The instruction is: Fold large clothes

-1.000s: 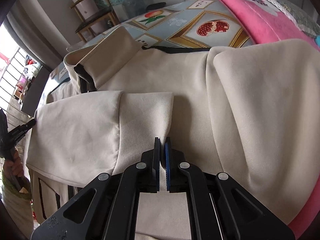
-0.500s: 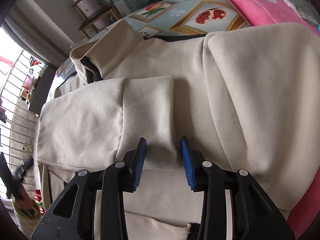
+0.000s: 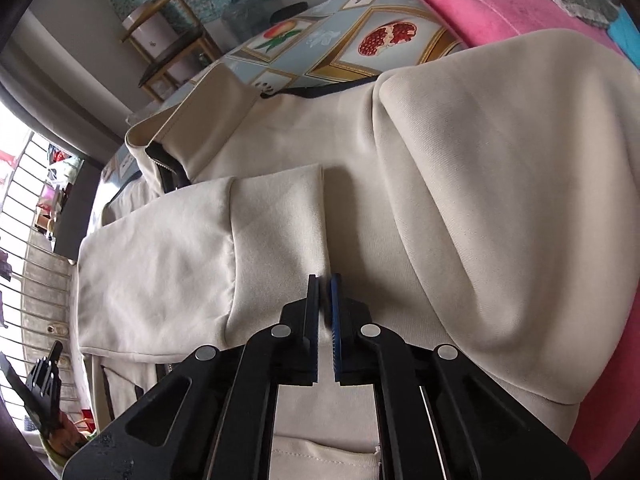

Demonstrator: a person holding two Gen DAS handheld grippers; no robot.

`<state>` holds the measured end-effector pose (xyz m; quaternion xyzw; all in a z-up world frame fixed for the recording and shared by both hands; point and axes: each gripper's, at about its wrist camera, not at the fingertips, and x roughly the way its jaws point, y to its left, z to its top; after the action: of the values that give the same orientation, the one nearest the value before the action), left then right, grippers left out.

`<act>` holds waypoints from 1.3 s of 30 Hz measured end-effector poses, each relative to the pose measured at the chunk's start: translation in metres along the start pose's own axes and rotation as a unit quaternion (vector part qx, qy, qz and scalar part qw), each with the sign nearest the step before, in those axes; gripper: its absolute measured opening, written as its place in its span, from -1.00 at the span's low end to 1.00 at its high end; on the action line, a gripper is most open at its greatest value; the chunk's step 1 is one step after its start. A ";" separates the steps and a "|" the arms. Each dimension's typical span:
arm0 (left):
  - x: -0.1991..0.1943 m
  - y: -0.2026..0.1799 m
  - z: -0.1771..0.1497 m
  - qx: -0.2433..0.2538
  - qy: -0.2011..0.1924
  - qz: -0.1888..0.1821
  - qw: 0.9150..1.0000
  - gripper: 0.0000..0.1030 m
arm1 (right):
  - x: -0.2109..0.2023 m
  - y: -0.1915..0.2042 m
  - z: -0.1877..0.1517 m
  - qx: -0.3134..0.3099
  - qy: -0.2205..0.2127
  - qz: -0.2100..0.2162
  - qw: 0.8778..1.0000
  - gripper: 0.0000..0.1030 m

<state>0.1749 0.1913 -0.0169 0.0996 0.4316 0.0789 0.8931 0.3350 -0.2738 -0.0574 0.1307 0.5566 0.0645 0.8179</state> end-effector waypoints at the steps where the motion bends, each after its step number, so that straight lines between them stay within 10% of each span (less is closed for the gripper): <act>1: 0.003 0.012 -0.003 -0.022 0.008 -0.019 1.000 -1.00 | 0.002 0.000 -0.001 -0.001 0.002 -0.002 1.000 -0.90; 7: -0.018 0.033 -0.017 -0.098 0.002 -0.170 0.980 -0.72 | 0.001 0.005 -0.005 -0.011 0.006 -0.004 1.000 -0.52; 11: -0.013 0.000 -0.017 -0.073 0.022 -0.204 0.976 -0.52 | 0.000 0.013 -0.008 -0.017 0.005 0.000 1.000 -0.32; 22: -0.007 -0.048 -0.014 -0.008 0.009 -0.112 0.994 -0.91 | -0.001 0.007 -0.010 0.010 0.000 0.005 1.000 -0.30; 39: -0.022 -0.020 -0.026 -0.007 0.019 -0.092 0.996 -0.73 | -0.034 0.018 -0.032 -0.060 -0.030 -0.058 0.996 -0.24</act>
<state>0.1423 0.1698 -0.0208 0.0519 0.4553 0.0014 0.8888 0.2934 -0.2609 -0.0333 0.0506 0.5335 0.0463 0.8430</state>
